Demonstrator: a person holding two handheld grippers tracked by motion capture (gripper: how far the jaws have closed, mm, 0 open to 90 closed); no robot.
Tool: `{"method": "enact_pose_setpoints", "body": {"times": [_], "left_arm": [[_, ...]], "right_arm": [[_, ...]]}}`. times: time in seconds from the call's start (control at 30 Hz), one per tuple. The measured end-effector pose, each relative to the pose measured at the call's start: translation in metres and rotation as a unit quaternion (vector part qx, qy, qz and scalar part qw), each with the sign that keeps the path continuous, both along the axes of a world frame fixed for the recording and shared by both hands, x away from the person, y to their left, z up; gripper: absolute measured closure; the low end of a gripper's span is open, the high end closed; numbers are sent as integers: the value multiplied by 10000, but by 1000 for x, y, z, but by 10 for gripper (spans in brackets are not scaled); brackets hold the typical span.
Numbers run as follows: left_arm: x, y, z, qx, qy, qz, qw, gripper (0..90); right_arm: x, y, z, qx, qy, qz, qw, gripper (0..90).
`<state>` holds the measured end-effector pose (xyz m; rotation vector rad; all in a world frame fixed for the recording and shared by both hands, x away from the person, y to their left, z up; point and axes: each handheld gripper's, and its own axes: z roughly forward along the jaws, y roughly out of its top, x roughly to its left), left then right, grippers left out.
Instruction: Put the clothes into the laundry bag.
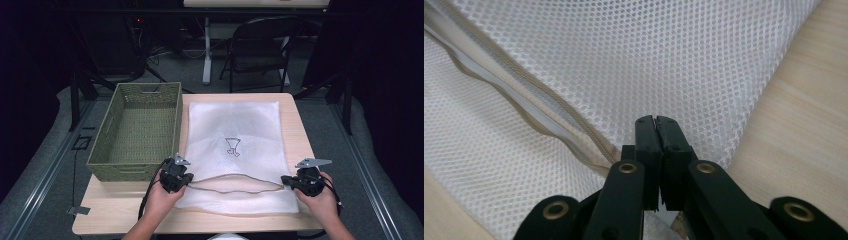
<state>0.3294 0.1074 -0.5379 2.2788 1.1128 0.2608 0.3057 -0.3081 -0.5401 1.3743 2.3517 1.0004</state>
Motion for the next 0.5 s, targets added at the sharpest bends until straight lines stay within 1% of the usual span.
{"method": "enact_pose_setpoints", "body": {"times": [0.07,0.1,0.13,0.17,0.23,0.3,0.33,0.37,0.5], "left_arm": [[0,0,-4,47,73,-6,10000,900],[1,1,-6,98,95,-64,9999,900],[1,0,-7,195,115,-63,9997,900],[1,-1,-9,271,106,-46,9996,900],[2,1,-12,320,103,-49,9994,900],[2,3,-12,271,160,3,9995,900],[2,5,-11,237,156,-26,9996,899],[1,5,-10,206,104,11,9997,899],[-3,11,1,-60,-3,55,10000,876]], "right_arm": [[1,-2,-5,-51,58,-31,10000,891],[2,-3,-7,-78,86,-36,9999,893],[2,-4,-9,-109,121,-56,9999,893],[3,-5,-11,-96,152,-45,9998,893],[3,-6,-13,-136,183,-66,9997,895],[3,-7,-13,-169,157,-97,9997,894],[2,-8,-13,-164,142,-105,9997,892],[2,-9,-12,-164,110,-116,9997,888],[-2,-13,-3,-20,-98,-172,9998,877]]}}
